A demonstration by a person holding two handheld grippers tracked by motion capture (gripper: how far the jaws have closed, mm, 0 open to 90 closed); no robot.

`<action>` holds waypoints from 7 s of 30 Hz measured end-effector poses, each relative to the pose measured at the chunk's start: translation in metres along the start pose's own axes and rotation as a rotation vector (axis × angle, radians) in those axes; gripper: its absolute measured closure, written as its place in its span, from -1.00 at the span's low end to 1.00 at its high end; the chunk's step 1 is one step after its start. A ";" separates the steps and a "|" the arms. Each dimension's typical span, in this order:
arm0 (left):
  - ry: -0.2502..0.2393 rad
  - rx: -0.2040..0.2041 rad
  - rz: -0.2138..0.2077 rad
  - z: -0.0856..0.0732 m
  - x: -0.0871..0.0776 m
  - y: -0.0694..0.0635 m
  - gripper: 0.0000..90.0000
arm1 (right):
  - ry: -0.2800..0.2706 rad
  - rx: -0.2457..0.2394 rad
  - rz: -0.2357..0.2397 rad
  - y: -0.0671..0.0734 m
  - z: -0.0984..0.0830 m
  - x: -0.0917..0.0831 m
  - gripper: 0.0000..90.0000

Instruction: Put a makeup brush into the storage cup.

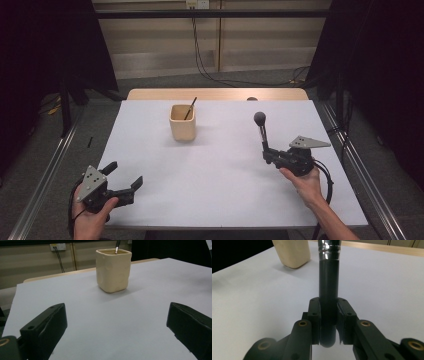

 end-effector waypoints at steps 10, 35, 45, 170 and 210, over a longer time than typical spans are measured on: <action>-0.009 0.003 -0.030 0.005 0.008 -0.009 -0.93 | -0.015 -0.025 0.048 0.014 0.004 0.006 0.67; -0.024 0.043 -0.107 0.022 0.020 -0.037 -0.95 | 0.000 -0.078 0.174 0.061 0.017 0.033 0.67; -0.024 0.077 -0.168 0.029 0.033 -0.065 -0.95 | -0.001 -0.107 0.218 0.079 0.027 0.050 0.67; 0.001 -0.032 -0.514 0.086 0.117 -0.211 0.57 | -0.019 -0.092 0.292 0.094 0.017 0.081 0.45; -0.001 -0.024 -0.471 0.089 0.114 -0.190 0.57 | -0.065 -0.070 0.227 0.080 0.024 0.066 -0.94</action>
Point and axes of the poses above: each handheld gripper's, and its own axes: x roughly forward along the jaws, z roughly out of its top, y roughly to its left, the point moved 10 cm from there along x, roughly forward along the jaws, and after that the axes turned 11 degrees about z, right-handed, at the moved point
